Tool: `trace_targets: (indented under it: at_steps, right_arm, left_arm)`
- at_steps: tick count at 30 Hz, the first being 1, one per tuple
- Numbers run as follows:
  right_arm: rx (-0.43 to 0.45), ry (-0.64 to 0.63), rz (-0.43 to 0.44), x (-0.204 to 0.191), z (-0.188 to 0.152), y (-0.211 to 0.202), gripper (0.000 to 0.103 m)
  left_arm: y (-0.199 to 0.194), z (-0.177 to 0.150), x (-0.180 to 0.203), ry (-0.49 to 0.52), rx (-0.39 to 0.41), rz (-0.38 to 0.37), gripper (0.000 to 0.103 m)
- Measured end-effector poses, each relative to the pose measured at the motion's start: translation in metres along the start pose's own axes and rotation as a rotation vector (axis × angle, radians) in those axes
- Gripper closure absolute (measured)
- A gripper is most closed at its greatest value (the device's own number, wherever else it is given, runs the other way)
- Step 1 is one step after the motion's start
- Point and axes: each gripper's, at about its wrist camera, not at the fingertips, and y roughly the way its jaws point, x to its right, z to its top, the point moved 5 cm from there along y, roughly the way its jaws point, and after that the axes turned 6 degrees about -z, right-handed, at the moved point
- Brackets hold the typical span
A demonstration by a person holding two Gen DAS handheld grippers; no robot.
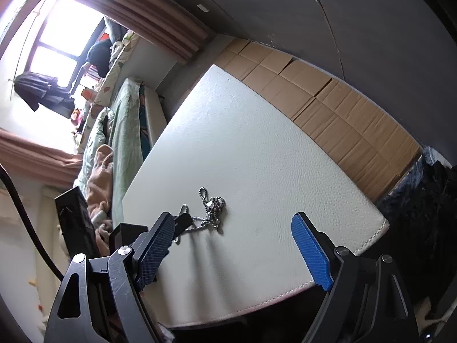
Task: Organize jewelry
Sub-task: 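Pinch the chain with the left gripper while the right grasps the silver pendant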
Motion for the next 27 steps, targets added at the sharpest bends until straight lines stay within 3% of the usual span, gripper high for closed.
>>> trace_targets:
  at_steps: [5, 6, 7, 14, 20, 27]
  right_arm:
    - [-0.006, -0.011, -0.015, -0.003, 0.001, 0.005, 0.018]
    - [-0.009, -0.016, -0.019, -0.005, 0.001, 0.007, 0.018]
    - [-0.012, -0.024, -0.023, -0.006, 0.001, 0.009, 0.018]
    - [-0.092, -0.078, -0.022, -0.02, -0.007, 0.034, 0.046]
    - [-0.118, -0.119, -0.059, -0.031, -0.01, 0.049, 0.057]
    - [-0.106, -0.168, -0.162, -0.042, -0.009, 0.068, 0.058]
  left_arm:
    - [0.002, -0.002, 0.002, 0.054, 0.007, 0.06, 0.083]
    - [0.003, -0.001, 0.002, 0.055, 0.006, 0.063, 0.09]
    - [0.003, -0.001, 0.001, 0.052, 0.003, 0.057, 0.09]
    - [-0.022, 0.003, -0.011, 0.012, 0.047, 0.019, 0.09]
    - [-0.044, 0.009, -0.031, -0.044, 0.093, -0.004, 0.09]
    - [-0.068, 0.012, -0.046, -0.072, 0.139, -0.018, 0.09]
